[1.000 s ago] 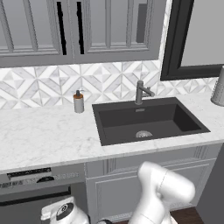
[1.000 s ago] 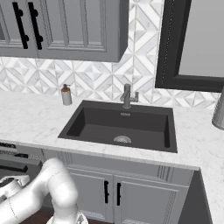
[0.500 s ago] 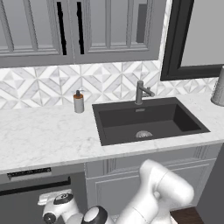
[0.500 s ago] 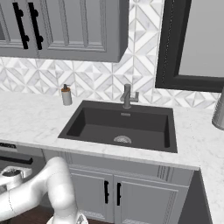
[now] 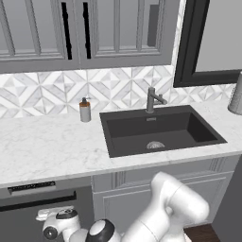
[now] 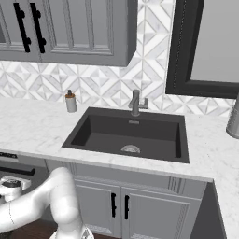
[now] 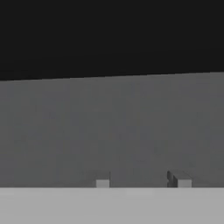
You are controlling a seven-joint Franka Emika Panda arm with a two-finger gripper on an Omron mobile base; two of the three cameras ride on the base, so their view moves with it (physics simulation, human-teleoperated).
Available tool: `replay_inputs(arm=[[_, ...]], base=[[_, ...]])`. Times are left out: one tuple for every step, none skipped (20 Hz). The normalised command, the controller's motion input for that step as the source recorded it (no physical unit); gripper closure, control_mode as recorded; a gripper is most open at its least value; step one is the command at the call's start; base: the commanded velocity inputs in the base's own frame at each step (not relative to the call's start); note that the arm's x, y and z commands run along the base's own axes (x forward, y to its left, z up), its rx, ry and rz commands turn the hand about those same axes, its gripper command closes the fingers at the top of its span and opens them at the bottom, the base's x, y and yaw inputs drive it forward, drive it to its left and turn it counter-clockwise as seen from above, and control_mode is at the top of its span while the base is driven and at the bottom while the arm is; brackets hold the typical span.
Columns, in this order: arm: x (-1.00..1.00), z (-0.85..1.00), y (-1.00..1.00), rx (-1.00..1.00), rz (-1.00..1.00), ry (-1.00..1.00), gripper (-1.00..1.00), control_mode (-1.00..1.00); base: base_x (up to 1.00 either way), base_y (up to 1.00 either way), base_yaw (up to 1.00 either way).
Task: Pick up the cup and bowl from the counter, place them in the dishwasher, and close the dishwasher door.
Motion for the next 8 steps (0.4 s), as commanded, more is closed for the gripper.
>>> replay_inputs(arm=[[0.29,-0.48,-0.64,0.09,0.04,-0.36,-1.00,-1.00],[0.26,-0.41,-0.69,0.09,0.05,-0.39,-1.00,-1.00],[0.26,-0.47,-0.68,0.09,0.05,-0.38,-1.00,-1.00],[0.24,-0.46,-0.72,0.09,0.04,-0.39,-1.00,-1.00],[0.22,-0.50,-0.74,0.09,0.04,-0.38,-1.00,-1.00],[0.26,-0.55,-0.76,0.09,0.03,-0.35,-1.00,-1.00],[0.34,-0.56,-0.75,0.07,0.02,-0.32,-1.00,-1.00],[0.42,-0.57,-0.69,0.06,0.01,-0.32,-1.00,-1.00]], base=[[0.00,0.00,0.00],[0.00,0.00,0.00],[0.00,0.00,0.00],[0.00,0.00,0.00],[0.00,0.00,0.00],[0.00,0.00,0.00],[0.00,0.00,0.00],[0.00,0.00,0.00]])
